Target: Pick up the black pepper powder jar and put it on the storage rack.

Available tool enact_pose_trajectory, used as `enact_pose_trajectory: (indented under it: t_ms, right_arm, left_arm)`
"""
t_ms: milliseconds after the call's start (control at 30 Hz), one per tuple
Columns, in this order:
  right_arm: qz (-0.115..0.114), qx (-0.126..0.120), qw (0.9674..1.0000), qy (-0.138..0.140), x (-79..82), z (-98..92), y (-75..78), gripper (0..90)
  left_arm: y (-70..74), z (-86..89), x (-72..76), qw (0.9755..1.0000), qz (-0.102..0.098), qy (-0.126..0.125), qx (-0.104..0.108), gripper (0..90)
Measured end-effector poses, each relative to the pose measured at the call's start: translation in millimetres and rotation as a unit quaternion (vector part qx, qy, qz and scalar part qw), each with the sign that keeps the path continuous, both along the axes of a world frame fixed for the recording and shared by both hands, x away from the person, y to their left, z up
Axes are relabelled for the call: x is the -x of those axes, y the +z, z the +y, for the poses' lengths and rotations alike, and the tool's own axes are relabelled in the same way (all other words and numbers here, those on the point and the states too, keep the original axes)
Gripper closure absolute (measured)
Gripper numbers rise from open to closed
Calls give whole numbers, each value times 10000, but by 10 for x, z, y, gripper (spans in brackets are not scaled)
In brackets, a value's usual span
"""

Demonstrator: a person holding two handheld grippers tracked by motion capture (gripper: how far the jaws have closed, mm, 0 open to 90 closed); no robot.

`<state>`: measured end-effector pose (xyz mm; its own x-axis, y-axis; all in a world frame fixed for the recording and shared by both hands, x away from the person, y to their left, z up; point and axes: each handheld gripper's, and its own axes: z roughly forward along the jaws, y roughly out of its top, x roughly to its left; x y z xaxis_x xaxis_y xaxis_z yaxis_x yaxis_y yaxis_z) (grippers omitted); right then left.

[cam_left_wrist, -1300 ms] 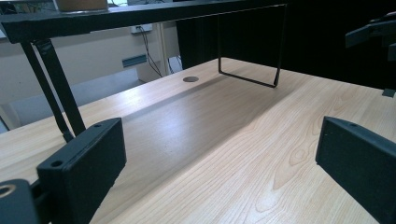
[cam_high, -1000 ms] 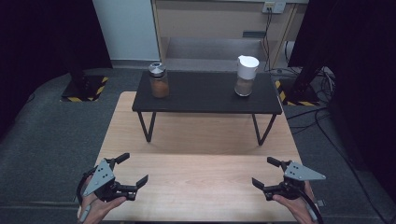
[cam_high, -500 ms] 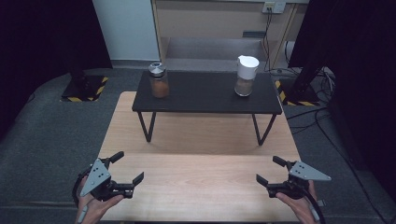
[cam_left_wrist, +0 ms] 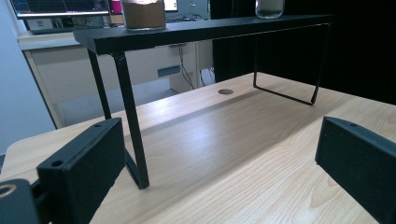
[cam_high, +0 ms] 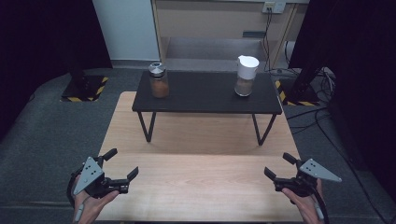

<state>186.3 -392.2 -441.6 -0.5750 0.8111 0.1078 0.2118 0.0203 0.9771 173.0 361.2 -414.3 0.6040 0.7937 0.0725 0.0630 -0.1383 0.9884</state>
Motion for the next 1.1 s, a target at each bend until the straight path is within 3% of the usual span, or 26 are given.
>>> enact_pose_trajectory:
  t_ms: [1100]
  right_arm:
    - [-55, 19, 9994, 346, -72, -9, 1, 23]
  left_arm:
    - [-12, 8, -52, 9993, 26, -377, -19, 6]
